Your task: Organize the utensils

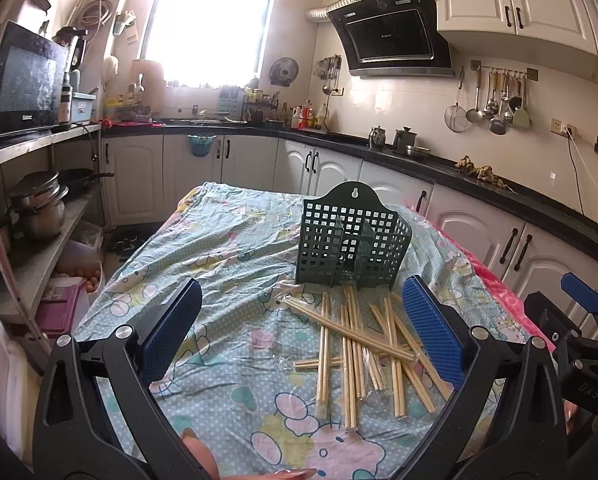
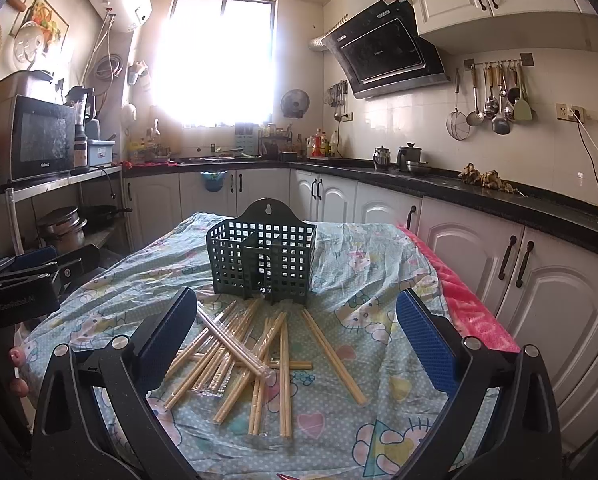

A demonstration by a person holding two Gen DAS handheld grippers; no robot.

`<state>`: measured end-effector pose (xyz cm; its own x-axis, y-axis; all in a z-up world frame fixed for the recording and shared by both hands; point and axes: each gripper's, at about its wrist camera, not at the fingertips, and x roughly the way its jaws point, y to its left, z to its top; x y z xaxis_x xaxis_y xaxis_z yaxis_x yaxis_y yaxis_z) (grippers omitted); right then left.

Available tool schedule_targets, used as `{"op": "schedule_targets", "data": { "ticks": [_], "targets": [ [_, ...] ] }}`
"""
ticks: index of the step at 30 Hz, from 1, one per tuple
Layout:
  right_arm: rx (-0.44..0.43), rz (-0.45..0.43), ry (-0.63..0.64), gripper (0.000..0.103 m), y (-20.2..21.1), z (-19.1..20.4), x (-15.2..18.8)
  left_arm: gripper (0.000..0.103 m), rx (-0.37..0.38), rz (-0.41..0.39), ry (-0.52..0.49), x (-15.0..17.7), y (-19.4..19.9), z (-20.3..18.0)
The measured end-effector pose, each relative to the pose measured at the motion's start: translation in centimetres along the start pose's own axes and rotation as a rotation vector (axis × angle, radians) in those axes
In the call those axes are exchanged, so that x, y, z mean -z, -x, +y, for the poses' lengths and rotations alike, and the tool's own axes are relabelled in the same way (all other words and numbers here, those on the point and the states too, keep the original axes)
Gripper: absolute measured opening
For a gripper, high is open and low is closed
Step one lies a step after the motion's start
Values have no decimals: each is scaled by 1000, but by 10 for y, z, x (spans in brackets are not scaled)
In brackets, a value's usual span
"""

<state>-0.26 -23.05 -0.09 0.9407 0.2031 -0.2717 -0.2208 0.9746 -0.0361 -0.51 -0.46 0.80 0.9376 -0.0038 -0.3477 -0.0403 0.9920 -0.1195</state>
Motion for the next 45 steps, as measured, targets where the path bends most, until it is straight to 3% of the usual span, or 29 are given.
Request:
{"op": "schedule_targets", "data": {
  "ticks": [23,45],
  "targets": [
    [-13,9,10,97,-2,4,-1,93,-5,7,13,4,-6,6],
    [-237,73,75,97,-34,27,-19,93,-41,68,123,-12,-29,46]
  ]
}}
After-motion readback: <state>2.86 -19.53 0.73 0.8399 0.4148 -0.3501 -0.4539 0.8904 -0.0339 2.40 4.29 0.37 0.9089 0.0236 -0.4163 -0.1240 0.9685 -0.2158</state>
